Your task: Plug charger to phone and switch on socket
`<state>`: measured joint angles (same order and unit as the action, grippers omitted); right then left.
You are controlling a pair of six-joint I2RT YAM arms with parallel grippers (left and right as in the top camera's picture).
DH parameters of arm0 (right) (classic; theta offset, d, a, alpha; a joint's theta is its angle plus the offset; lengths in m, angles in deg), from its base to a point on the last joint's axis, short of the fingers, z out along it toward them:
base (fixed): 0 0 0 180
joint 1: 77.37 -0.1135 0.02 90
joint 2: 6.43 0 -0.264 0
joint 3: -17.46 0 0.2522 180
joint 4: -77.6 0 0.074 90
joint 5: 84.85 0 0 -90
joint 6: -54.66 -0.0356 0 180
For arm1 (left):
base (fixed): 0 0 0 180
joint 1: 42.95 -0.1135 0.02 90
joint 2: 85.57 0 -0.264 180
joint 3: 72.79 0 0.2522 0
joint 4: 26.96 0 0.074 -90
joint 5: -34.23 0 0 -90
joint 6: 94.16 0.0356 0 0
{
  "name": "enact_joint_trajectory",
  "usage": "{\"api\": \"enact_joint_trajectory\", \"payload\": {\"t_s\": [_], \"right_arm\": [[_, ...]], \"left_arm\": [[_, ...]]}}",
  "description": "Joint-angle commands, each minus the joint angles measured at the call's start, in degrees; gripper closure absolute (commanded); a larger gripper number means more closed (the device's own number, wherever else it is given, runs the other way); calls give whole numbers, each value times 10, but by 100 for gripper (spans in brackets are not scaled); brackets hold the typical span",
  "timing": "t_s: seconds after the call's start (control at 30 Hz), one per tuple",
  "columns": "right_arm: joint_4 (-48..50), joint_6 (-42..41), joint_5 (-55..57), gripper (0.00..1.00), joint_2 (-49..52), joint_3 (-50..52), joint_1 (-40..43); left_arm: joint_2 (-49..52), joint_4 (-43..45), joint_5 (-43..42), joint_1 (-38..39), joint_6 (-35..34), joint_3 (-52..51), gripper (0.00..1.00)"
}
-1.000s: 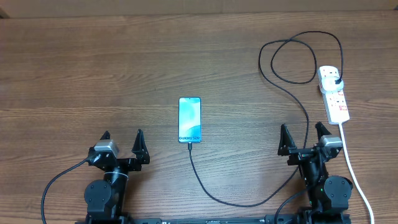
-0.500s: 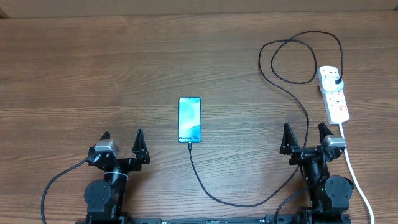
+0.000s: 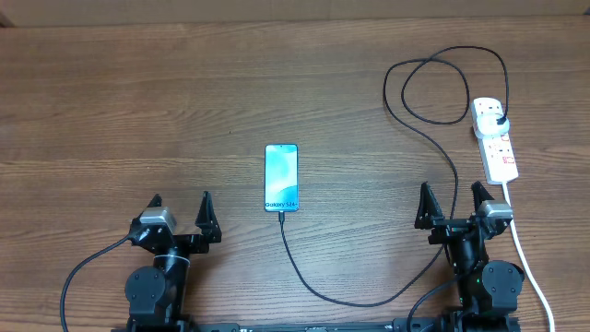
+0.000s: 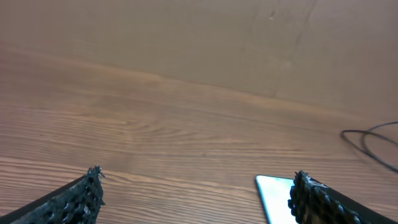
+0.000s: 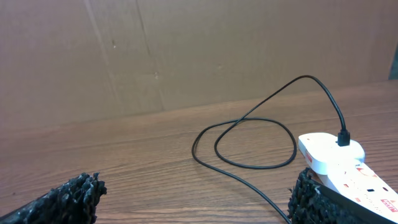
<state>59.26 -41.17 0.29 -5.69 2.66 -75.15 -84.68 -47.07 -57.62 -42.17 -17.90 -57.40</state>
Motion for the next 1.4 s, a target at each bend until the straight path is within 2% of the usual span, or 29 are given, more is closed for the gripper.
{"api": "enact_joint_trajectory", "payload": {"t_s": [0.0,0.17,0.3,1.37], "right_arm": [[1,-4,8,0,-5,6,2],[1,-4,8,0,-5,6,2],[1,-4,8,0,-5,6,2],[1,-3,8,0,-5,6,2]], "left_arm": [[-7,5,21,2,45,-7,0],[-7,7,20,3,121,-8,0],[-7,7,20,3,151,-8,1],[-6,8,19,3,151,-8,0]]}}
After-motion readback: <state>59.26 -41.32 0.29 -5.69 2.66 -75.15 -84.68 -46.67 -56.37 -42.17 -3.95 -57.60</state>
